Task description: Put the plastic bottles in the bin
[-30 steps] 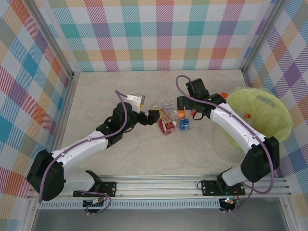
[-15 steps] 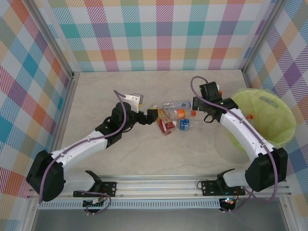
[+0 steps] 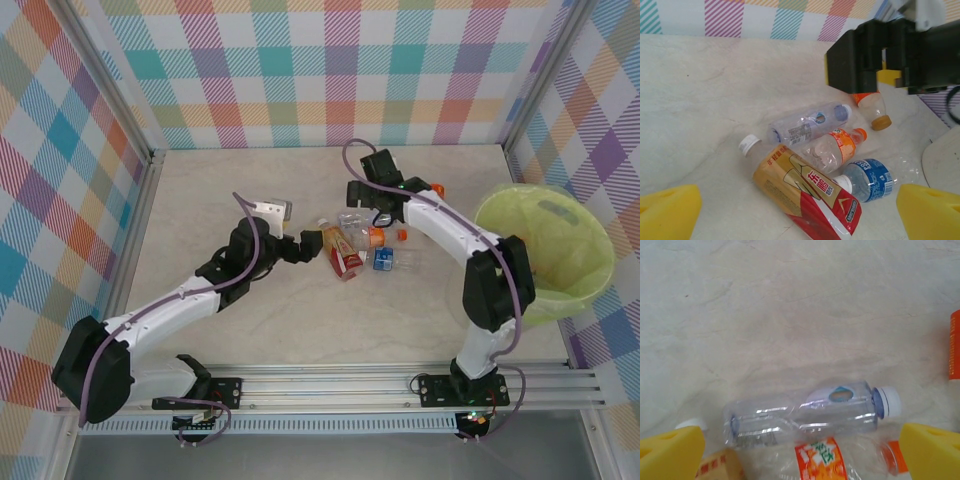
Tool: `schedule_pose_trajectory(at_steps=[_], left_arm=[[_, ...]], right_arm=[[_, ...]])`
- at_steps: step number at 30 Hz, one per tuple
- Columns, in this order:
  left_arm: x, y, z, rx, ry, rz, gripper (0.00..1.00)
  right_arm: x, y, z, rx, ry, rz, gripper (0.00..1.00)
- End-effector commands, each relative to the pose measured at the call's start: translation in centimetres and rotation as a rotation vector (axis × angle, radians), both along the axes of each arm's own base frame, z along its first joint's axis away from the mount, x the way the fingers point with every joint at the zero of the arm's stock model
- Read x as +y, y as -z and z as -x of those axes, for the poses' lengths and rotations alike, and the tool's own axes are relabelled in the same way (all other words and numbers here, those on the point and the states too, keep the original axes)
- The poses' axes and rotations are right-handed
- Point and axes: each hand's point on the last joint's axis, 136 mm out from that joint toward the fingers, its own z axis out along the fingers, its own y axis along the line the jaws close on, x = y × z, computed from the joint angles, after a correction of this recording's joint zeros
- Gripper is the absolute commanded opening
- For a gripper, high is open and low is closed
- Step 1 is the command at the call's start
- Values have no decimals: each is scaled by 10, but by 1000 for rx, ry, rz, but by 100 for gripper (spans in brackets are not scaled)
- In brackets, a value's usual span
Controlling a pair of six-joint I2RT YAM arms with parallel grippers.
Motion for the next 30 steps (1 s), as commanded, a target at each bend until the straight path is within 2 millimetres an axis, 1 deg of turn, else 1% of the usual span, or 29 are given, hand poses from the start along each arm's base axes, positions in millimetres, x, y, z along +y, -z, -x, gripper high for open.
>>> schedule_pose_trajectory(at_steps=[1, 4, 7, 9, 13, 17, 19, 23, 25, 27, 30], left_arm=[[13, -5, 1, -13, -39, 9, 100], [19, -4, 2, -13, -55, 7, 100], [24, -1, 2, -11, -70, 6, 100], [25, 0, 2, -9, -76, 6, 100], [25, 2, 1, -4, -77, 4, 100], [25, 3, -1, 3, -79, 3, 100], [24, 3, -2, 7, -77, 4, 100], [23, 3, -3, 12, -78, 7, 100], [22, 4, -4, 16, -79, 9, 100], [23, 5, -3, 20, -82, 12, 100], [24, 5, -3, 24, -87, 18, 100]], right_arm=[[-22, -8, -37, -80, 146, 7, 100], [-45, 6, -54, -75, 210, 49, 100], [-66, 17, -63, -65, 266, 50, 100], [-79, 21, -67, -57, 290, 37, 100], [-102, 29, -70, -26, 307, 45, 100], [-124, 44, -68, 22, 313, 33, 100], [-126, 49, -68, 40, 278, 32, 100], [-104, 57, -75, 52, 115, -29, 100], [-104, 65, -76, 90, 110, -13, 100], [-109, 76, -76, 140, 124, 17, 100], [-112, 93, -75, 195, 148, 16, 97]])
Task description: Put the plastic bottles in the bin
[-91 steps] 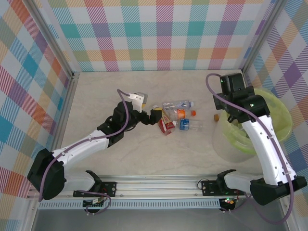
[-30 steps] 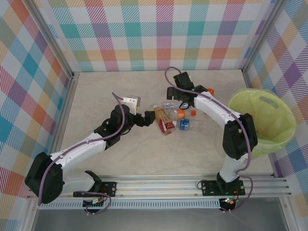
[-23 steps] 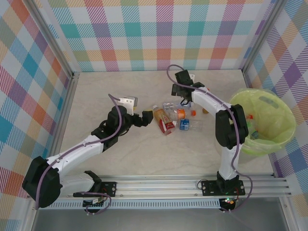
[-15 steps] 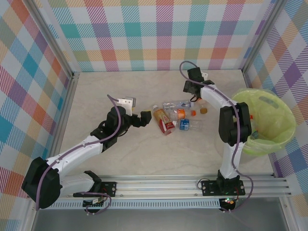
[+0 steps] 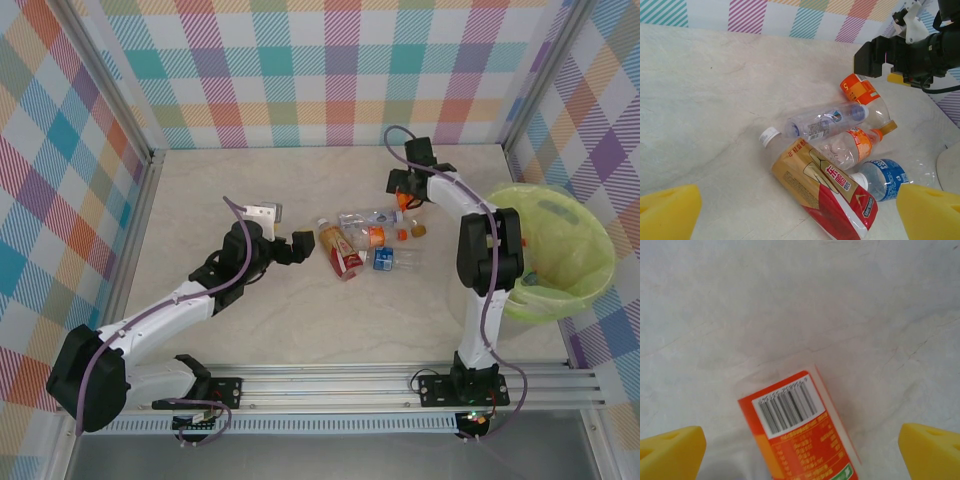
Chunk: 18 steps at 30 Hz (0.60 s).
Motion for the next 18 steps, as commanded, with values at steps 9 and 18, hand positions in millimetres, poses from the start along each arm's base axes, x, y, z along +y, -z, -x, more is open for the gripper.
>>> schedule_pose_trajectory(at_steps=[9, 18], left_arm=[[7, -1, -3, 2, -34, 11, 100], [3, 2, -6, 10, -30, 23, 100]], right_arm=[[12, 46, -6, 149, -84, -10, 90], [33, -43, -11, -40, -202, 19, 92]])
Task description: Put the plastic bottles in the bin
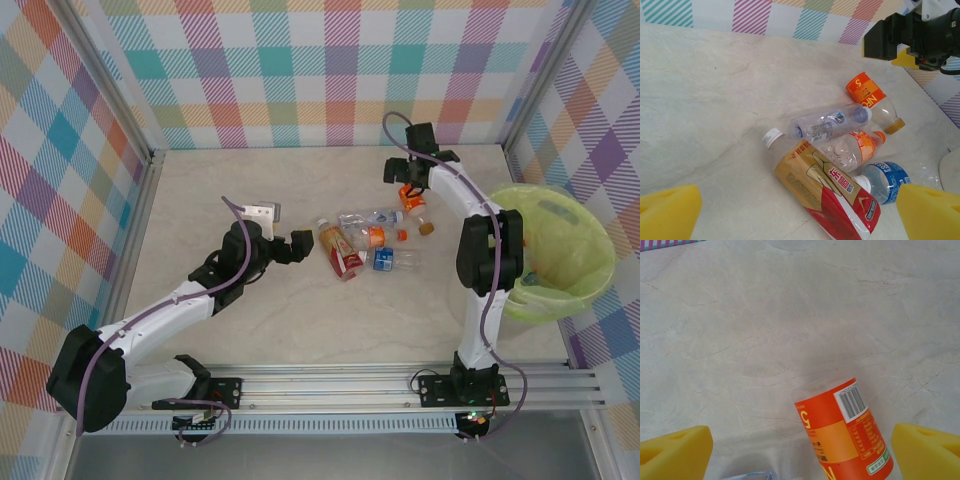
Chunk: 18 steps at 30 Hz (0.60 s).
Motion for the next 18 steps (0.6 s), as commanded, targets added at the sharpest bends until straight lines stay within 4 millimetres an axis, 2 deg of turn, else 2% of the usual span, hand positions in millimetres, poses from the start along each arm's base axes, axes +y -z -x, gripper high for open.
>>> schedule_pose_trajectory(at_steps=[1, 4, 6, 8, 12, 15, 18], left_arm=[[0, 0, -4, 5, -14, 24, 100], [-1, 1, -4, 10, -11, 28, 100], [-1, 1, -4, 11, -11, 33, 100], [0, 2, -3, 14, -13, 35, 100], [1, 1, -1, 14, -14, 37, 100], [2, 0, 0, 13, -13, 36, 100], [3, 2, 1, 14, -17, 40, 100]], right_arm=[[17, -19, 0, -37, -80, 26, 93], [36, -58, 9, -117, -133, 22, 93], [48, -73, 20, -149, -158, 21, 93], [53, -79, 34, -160, -142, 14, 94], [41, -87, 70, -170, -41, -28, 94], [28, -98, 111, -176, 13, -48, 94], [7, -92, 156, -132, 67, -55, 95]])
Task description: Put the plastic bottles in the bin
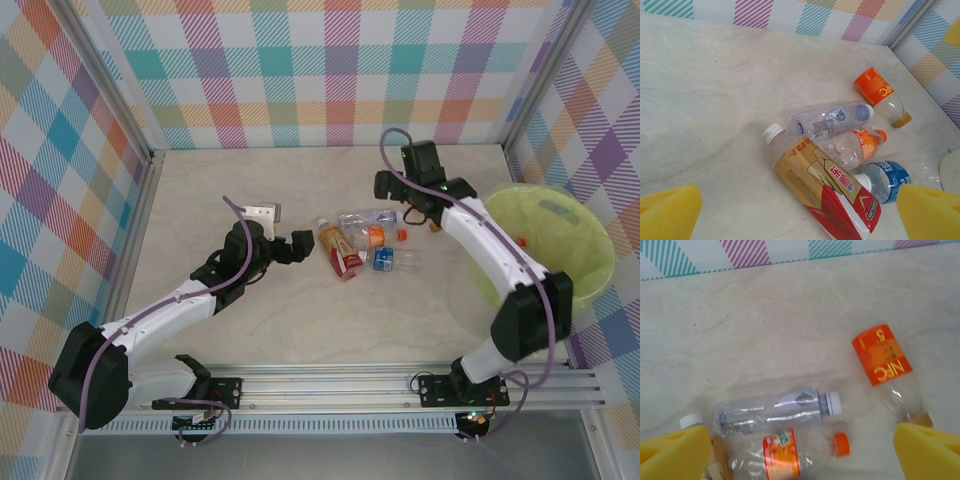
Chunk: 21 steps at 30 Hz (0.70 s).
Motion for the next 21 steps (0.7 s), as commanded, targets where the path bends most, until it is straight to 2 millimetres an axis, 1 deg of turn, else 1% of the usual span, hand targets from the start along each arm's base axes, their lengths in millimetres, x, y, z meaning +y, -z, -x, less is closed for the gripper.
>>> schedule_pose_trajectory(at_steps=[1, 2, 5, 8, 14, 17, 19, 21], left_arm=[[3, -4, 1, -12, -10, 34, 100], [3, -2, 0, -9, -11, 36, 100], [-2, 0, -1, 0, 0, 45, 100], [-7, 0, -4, 13, 16, 55, 100], [-11, 2, -6, 28, 21, 67, 100], [-10, 4, -6, 31, 17, 64, 100], [-10, 6, -6, 33, 14, 59, 100], [-10, 6, -6, 33, 14, 55, 100]], right_arm=[[-30, 15, 45, 75, 116, 8, 95], [-40, 22, 58, 101, 138, 37, 95], [-67, 33, 85, 142, 204, 121, 96], [-92, 28, 96, 136, 271, 184, 97], [-133, 18, 99, 118, 364, 268, 98], [-148, 17, 99, 115, 396, 293, 98], [-150, 16, 96, 103, 387, 296, 98], [-133, 17, 85, 94, 284, 252, 97]])
